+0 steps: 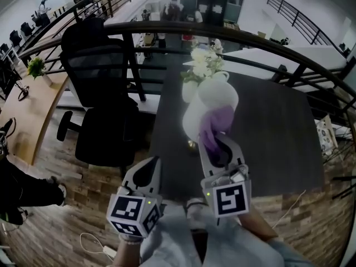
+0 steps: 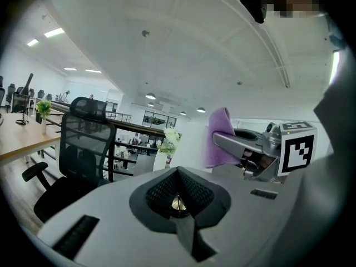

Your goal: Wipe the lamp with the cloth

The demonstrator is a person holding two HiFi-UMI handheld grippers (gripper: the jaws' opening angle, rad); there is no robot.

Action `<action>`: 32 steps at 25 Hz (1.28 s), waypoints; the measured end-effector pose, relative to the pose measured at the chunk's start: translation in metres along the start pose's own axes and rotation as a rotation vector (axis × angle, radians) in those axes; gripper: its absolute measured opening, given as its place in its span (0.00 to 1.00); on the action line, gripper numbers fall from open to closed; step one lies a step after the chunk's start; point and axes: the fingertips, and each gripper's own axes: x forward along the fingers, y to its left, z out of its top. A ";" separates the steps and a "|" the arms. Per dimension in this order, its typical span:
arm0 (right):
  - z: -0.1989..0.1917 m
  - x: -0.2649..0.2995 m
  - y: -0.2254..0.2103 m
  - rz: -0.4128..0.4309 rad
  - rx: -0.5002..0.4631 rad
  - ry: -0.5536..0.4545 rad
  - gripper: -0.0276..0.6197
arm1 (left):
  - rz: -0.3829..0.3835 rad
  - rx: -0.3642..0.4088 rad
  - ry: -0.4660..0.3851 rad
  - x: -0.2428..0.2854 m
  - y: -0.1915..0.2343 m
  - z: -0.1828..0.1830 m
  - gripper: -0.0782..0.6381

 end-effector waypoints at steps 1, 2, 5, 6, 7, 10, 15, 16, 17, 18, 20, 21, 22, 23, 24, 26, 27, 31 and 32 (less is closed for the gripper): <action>-0.001 0.002 0.006 0.016 -0.004 0.004 0.12 | 0.004 -0.005 0.003 -0.002 0.001 -0.001 0.12; -0.001 0.005 0.011 0.031 -0.006 0.007 0.12 | 0.009 -0.011 0.006 -0.004 0.002 -0.001 0.12; -0.004 0.012 0.024 0.067 -0.008 0.010 0.12 | 0.028 -0.022 0.009 -0.010 0.006 -0.003 0.12; -0.005 0.015 0.028 0.079 -0.008 0.012 0.12 | 0.035 -0.023 0.009 -0.013 0.008 -0.003 0.12; -0.007 0.017 0.032 0.091 -0.007 0.014 0.12 | 0.044 -0.025 0.010 -0.015 0.010 -0.004 0.12; -0.015 0.023 0.044 0.134 -0.003 0.027 0.12 | 0.072 -0.036 0.011 -0.022 0.015 -0.006 0.12; -0.032 0.028 0.065 0.205 0.007 0.058 0.12 | 0.109 -0.049 0.014 -0.029 0.021 -0.011 0.12; -0.035 0.028 0.070 0.220 0.011 0.064 0.12 | 0.113 -0.051 0.014 -0.030 0.021 -0.011 0.12; -0.037 0.027 0.074 0.234 0.015 0.070 0.12 | 0.117 -0.051 0.014 -0.030 0.021 -0.011 0.12; -0.039 0.026 0.077 0.247 0.018 0.078 0.12 | 0.119 -0.051 0.015 -0.030 0.021 -0.011 0.12; -0.044 0.024 0.082 0.265 0.023 0.093 0.12 | 0.120 -0.050 0.018 -0.030 0.020 -0.010 0.12; -0.046 0.023 0.083 0.270 0.025 0.099 0.12 | 0.119 -0.050 0.021 -0.029 0.019 -0.011 0.12; -0.048 0.022 0.084 0.273 0.029 0.103 0.12 | 0.118 -0.050 0.024 -0.028 0.018 -0.011 0.12; -0.050 0.021 0.084 0.273 0.033 0.105 0.12 | 0.116 -0.050 0.026 -0.027 0.018 -0.012 0.12; -0.052 0.020 0.083 0.270 0.036 0.107 0.12 | 0.115 -0.049 0.027 -0.026 0.017 -0.012 0.12; -0.056 0.019 0.077 0.260 0.043 0.110 0.12 | 0.111 -0.045 0.026 -0.022 0.014 -0.012 0.12; -0.058 0.018 0.074 0.253 0.047 0.113 0.12 | 0.106 -0.043 0.028 -0.020 0.012 -0.012 0.12; -0.068 0.012 0.056 0.215 0.074 0.132 0.12 | 0.094 -0.028 0.022 -0.013 0.006 -0.011 0.12; -0.070 0.011 0.051 0.203 0.080 0.136 0.12 | 0.089 -0.028 0.023 -0.010 0.003 -0.011 0.12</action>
